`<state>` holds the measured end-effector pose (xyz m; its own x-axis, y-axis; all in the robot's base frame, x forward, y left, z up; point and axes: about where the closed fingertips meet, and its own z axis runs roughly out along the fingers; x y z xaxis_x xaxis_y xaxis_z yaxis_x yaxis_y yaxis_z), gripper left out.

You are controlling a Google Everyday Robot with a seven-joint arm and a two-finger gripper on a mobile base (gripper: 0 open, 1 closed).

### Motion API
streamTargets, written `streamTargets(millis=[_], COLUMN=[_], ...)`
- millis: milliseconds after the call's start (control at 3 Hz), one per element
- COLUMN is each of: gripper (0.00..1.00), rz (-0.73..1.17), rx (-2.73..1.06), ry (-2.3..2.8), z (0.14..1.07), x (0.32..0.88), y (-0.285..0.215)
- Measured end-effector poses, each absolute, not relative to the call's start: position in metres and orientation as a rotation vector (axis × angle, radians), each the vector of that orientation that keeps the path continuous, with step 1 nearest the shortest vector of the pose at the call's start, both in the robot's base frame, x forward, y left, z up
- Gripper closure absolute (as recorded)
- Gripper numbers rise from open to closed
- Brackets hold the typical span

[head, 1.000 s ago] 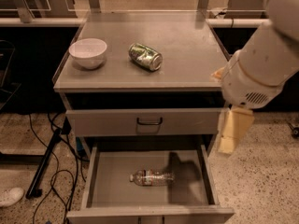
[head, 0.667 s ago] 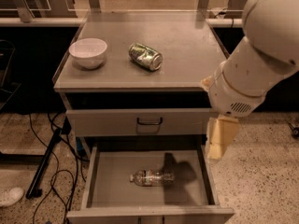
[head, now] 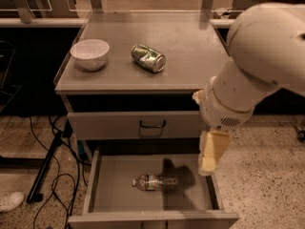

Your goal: Pick water bottle from middle drawer and place on counter

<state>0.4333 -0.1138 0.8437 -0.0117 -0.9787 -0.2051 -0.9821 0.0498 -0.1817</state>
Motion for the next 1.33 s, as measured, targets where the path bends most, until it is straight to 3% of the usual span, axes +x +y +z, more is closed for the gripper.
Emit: streamTargets(millis=[1333], gripper=[0.0], rz=[0.148], rx=[-2.05], ry=[2.091], z=[0.726], x=[0.447], y=[-0.065])
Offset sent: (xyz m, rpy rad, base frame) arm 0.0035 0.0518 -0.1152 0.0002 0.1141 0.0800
